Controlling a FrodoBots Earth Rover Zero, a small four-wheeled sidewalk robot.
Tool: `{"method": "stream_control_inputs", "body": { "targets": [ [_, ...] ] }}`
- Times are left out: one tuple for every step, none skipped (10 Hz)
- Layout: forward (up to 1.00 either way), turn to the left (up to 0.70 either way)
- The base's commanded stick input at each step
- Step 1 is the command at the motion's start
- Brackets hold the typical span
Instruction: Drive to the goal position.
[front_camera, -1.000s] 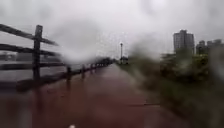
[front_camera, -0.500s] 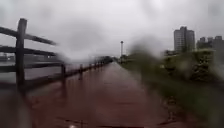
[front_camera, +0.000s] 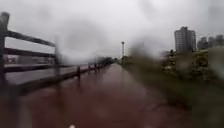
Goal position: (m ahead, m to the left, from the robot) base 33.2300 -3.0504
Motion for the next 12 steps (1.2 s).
{"method": "stream_control_inputs", "body": {
  "targets": [
    [1.0,0.0],
    [1.0,0.0],
    [1.0,0.0],
    [1.0,0.0],
    [1.0,0.0],
    [1.0,0.0],
    [1.0,0.0],
    [1.0,0.0],
    [1.0,0.0],
    [1.0,0.0],
    [1.0,0.0],
    [1.0,-0.13]
  ]
}}
